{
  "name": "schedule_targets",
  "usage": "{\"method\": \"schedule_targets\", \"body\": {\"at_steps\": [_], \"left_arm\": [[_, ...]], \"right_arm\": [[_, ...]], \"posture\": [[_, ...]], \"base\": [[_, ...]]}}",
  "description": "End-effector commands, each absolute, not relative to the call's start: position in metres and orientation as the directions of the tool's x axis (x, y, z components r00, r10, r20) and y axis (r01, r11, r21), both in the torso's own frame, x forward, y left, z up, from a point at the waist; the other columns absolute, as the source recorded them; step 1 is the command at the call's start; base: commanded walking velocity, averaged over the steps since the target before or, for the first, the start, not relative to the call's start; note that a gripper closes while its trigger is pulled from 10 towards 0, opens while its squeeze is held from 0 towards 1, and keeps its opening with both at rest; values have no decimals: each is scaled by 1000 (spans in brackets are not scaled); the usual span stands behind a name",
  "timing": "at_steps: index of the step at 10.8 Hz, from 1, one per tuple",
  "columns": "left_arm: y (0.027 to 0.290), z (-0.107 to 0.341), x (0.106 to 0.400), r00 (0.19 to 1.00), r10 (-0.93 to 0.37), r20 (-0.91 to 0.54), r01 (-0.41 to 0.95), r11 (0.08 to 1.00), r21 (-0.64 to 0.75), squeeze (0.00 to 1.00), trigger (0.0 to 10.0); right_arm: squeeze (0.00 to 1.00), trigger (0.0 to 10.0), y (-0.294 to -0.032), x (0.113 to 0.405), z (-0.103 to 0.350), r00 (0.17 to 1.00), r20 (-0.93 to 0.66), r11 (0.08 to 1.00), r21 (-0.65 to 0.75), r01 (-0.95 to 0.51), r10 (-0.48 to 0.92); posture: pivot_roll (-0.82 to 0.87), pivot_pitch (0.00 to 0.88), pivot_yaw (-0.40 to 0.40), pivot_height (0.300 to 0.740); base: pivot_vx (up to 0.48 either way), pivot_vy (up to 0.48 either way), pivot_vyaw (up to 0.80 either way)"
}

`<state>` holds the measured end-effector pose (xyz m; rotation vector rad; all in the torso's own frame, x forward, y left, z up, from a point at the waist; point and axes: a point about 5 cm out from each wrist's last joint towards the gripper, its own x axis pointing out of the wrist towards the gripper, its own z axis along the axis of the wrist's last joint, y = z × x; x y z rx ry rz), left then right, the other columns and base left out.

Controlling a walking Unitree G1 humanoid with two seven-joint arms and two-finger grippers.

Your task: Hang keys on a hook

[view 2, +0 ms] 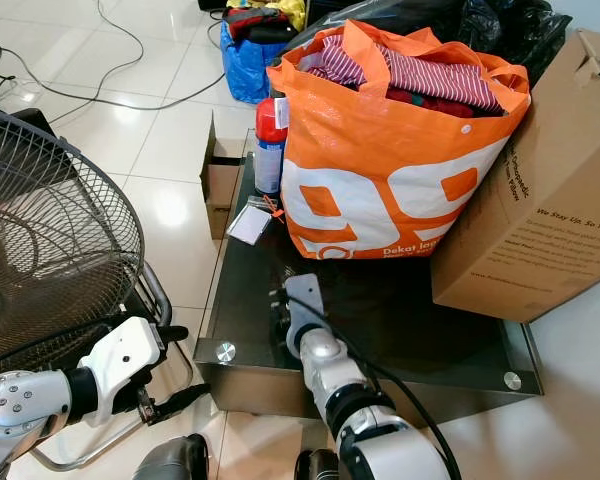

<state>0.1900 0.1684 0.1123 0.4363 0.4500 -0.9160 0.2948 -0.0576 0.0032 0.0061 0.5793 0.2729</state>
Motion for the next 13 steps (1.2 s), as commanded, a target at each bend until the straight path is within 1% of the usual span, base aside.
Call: {"method": "schedule_targets", "body": {"at_steps": [1,2,3,4,5,6,7,10,11,13], "left_arm": [[164,115,189,523,-665,-533,835,524,166,0,10000],[164,115,188,523,-663,-535,835,525,165,0,10000],[164,115,188,524,-663,-535,834,527,163,0,10000],[163,115,188,525,-663,-534,834,527,165,0,10000],[163,116,188,525,-663,-534,834,526,168,0,10000],[165,117,187,525,-660,-538,834,525,170,0,10000],[167,118,186,524,-657,-542,834,524,171,0,10000],[175,121,179,510,-644,-570,839,517,166,0,10000],[175,121,178,508,-644,-573,840,516,165,0,10000],[173,119,179,505,-647,-571,842,516,161,0,10000]], "right_arm": [[0,2196,-56,296,5,810,-530,966,88,-242,251],[0,2275,-52,299,9,822,-503,962,90,-257,267],[0,2784,-48,300,14,830,-476,956,114,-271,292],[0,2784,-44,299,14,823,-477,950,119,-287,308],[0,2392,-42,298,13,815,-485,948,124,-294,316],[0,1647,-39,295,10,800,-503,944,126,-306,327],[0,1333,-38,292,7,786,-521,941,125,-314,332],[0,1490,-28,285,1,741,-561,923,135,-359,370],[0,1373,-28,284,0,731,-568,917,122,-380,379],[0,1137,-36,284,-1,696,-570,879,102,-467,436]], "posture": [[94,176,-88,740],[94,178,-89,740],[93,178,-90,740],[94,177,-91,740],[103,181,-91,740],[111,188,-88,740],[119,197,-85,740],[137,216,-70,740],[136,217,-69,740],[118,201,-71,740]], "base": [[0,0,0],[0,0,0],[0,0,0],[0,0,0],[0,0,0],[0,0,0],[0,0,0],[0,0,0],[0,0,0],[0,0,0]]}}
